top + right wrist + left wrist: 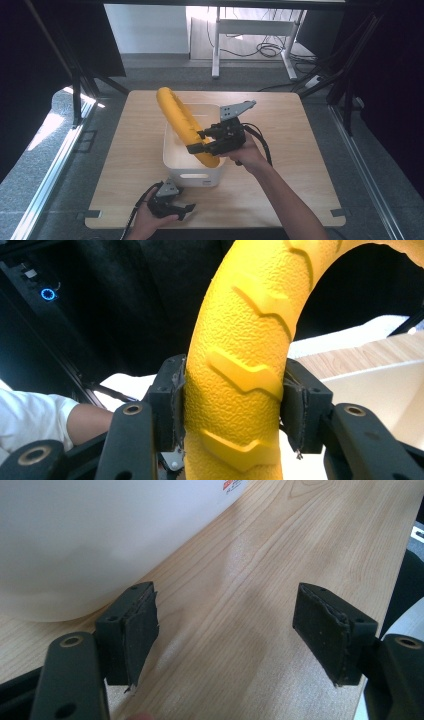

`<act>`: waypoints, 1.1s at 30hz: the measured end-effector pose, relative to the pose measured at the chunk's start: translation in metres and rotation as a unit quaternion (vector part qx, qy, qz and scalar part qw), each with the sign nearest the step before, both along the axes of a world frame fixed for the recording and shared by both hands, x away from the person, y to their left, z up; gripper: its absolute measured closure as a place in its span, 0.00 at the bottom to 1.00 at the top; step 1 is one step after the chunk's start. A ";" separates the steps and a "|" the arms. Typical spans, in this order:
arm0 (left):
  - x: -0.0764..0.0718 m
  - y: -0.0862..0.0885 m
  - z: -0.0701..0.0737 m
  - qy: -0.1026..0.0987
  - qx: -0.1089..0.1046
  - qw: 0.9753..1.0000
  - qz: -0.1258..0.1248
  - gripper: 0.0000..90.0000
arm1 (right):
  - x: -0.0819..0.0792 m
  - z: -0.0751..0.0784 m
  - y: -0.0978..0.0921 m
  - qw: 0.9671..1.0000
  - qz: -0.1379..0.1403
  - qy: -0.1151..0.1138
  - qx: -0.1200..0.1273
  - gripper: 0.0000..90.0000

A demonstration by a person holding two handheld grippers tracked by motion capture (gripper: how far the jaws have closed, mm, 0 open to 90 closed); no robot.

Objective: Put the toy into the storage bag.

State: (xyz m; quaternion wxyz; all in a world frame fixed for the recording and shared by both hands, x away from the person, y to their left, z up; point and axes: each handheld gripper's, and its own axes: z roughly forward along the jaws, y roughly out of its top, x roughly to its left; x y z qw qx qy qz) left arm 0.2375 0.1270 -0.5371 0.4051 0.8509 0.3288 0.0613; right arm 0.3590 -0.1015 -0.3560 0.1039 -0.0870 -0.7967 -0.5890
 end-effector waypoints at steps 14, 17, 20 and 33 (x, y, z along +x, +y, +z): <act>0.000 -0.002 -0.001 0.002 -0.001 1.000 0.000 0.29 | 0.007 -0.018 -0.007 1.000 -0.009 0.009 -0.009 0.56; 0.000 -0.002 -0.001 0.003 -0.001 1.000 -0.002 0.29 | 0.008 -0.021 -0.008 1.000 -0.010 0.008 -0.011 0.55; 0.000 -0.002 -0.001 0.003 -0.001 1.000 -0.003 0.29 | 0.009 -0.023 -0.010 1.000 -0.017 0.000 -0.022 0.54; -0.001 -0.003 -0.002 0.005 0.000 1.000 -0.004 0.29 | 0.003 -0.024 -0.018 0.998 -0.046 -0.044 -0.019 0.48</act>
